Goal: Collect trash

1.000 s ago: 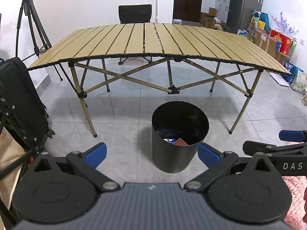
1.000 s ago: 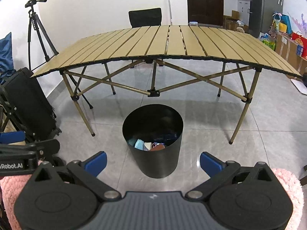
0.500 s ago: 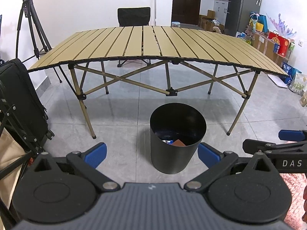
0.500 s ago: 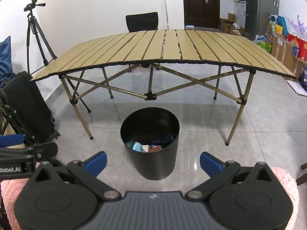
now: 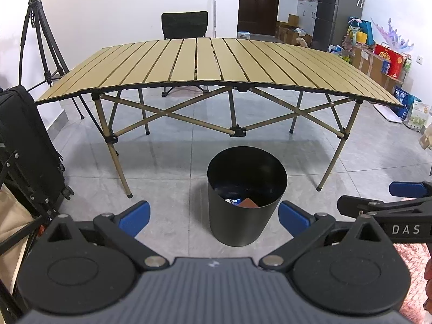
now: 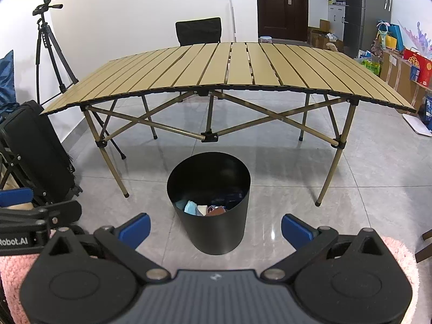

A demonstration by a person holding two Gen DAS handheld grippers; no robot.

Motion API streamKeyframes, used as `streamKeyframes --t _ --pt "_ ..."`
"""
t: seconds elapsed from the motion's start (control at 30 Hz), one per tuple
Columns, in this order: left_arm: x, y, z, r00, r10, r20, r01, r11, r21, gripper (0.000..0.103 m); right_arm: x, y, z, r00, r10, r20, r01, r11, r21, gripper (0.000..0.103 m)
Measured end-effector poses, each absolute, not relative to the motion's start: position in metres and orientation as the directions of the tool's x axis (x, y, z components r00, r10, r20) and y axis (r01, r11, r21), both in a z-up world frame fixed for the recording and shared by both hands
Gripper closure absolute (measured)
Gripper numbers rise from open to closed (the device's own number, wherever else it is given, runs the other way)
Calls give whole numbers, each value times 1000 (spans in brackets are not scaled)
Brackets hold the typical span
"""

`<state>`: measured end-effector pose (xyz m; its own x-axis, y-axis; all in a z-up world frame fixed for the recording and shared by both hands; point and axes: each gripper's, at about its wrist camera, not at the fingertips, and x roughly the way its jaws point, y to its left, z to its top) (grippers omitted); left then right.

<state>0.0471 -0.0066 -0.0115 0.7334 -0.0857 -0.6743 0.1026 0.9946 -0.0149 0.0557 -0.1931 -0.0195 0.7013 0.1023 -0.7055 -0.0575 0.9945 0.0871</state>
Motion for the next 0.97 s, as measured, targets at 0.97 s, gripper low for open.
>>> streamKeyframes --t 0.97 --pt "47 -9 -11 744 -102 -660 117 993 -22 0 56 -191 -18 707 96 -700 -66 995 70 0"
